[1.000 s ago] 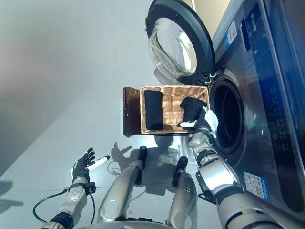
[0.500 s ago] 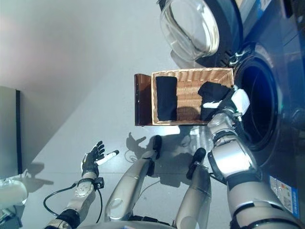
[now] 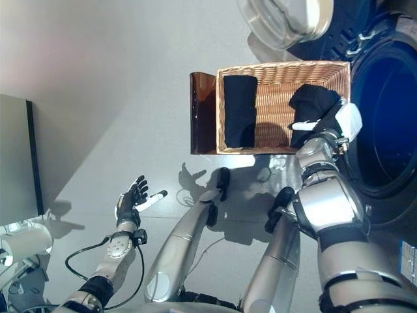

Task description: Pick up the clothes and place them into the washing machine

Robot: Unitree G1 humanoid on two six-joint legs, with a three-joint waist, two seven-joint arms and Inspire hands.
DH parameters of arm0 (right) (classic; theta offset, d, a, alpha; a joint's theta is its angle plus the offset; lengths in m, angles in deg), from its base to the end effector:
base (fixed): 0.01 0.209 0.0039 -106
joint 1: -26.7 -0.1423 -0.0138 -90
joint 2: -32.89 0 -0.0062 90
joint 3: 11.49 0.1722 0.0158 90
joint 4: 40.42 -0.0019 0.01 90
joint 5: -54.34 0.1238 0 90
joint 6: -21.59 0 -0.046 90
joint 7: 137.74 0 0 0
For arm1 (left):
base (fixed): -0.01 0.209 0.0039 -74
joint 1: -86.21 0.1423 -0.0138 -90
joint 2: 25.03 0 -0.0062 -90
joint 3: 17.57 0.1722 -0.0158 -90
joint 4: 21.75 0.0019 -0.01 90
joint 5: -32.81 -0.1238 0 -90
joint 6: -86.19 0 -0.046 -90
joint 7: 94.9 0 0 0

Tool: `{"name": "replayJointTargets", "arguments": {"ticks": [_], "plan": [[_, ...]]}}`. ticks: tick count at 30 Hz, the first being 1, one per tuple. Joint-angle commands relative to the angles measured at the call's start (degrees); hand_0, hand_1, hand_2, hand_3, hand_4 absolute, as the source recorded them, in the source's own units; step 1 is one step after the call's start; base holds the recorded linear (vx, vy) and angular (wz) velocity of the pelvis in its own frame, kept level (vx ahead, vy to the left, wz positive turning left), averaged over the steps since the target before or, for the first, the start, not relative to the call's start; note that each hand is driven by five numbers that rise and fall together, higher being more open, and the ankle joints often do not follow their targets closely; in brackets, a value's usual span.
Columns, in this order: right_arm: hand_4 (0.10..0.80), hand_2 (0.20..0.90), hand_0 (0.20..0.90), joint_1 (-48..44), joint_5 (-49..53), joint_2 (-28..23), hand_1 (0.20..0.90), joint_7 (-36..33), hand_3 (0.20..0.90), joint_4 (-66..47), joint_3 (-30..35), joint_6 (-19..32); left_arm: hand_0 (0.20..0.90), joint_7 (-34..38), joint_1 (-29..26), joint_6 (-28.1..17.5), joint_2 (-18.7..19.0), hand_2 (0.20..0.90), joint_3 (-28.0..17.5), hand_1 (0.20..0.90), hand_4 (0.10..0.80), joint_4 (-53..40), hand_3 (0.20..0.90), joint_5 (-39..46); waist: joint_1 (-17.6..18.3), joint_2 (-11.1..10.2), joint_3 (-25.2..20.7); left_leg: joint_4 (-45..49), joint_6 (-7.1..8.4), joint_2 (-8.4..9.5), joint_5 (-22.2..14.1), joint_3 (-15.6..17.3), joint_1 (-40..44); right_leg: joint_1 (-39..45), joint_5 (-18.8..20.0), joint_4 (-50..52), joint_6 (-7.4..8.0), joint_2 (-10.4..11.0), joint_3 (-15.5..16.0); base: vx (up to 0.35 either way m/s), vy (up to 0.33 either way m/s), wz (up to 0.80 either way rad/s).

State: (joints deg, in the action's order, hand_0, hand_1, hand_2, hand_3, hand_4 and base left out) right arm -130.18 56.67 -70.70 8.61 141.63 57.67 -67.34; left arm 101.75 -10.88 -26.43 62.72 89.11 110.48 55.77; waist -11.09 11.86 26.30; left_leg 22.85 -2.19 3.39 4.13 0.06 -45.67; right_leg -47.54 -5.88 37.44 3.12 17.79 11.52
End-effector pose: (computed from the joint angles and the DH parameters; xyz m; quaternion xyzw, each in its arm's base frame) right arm 0.3208 -0.2581 0.1437 -0.3576 0.1103 -0.3762 0.8476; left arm 0.1785 0.1759 -0.0239 -0.0011 0.1356 0.1139 0.9842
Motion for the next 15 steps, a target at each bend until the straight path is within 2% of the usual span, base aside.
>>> {"name": "replayJointTargets", "arguments": {"ticks": [1,6,15], "plan": [[0.300,0.200,0.200,-6.04,-0.18,-6.01,0.200,0.38,0.200,0.27,-4.78,0.30,0.900,2.76,0.21,-3.31,2.63,0.900,-1.55,0.900,0.800,-3.05,0.900,0.62,-2.65,1.67,0.06,5.06,2.72,2.14,-5.57,2.22,-4.77,0.29,-0.83,-0.16,-0.28,0.00,-1.15,-0.031,0.003,0.15],[0.300,0.200,0.200,-6.44,-0.40,-7.79,0.200,0.49,0.200,-0.10,-4.73,0.18,0.900,2.88,0.46,-3.06,2.60,0.900,-1.56,0.900,0.800,-3.29,0.900,0.29,-2.95,2.05,0.82,5.82,2.77,2.54,-5.36,1.84,-6.31,-1.59,-1.41,1.67,-0.47,0.46,-1.20,-0.021,0.005,0.12],[0.300,0.200,0.200,-7.20,-0.88,-7.12,0.200,-0.22,0.200,-0.20,-5.33,0.15,0.900,3.35,0.70,-3.37,2.64,0.900,-1.62,0.900,0.800,-3.36,0.900,0.85,-2.14,1.75,1.17,5.28,2.76,2.60,-5.20,2.05,-6.82,-2.35,-1.22,1.56,-0.57,0.35,-1.58,-0.006,0.004,0.02]]}}
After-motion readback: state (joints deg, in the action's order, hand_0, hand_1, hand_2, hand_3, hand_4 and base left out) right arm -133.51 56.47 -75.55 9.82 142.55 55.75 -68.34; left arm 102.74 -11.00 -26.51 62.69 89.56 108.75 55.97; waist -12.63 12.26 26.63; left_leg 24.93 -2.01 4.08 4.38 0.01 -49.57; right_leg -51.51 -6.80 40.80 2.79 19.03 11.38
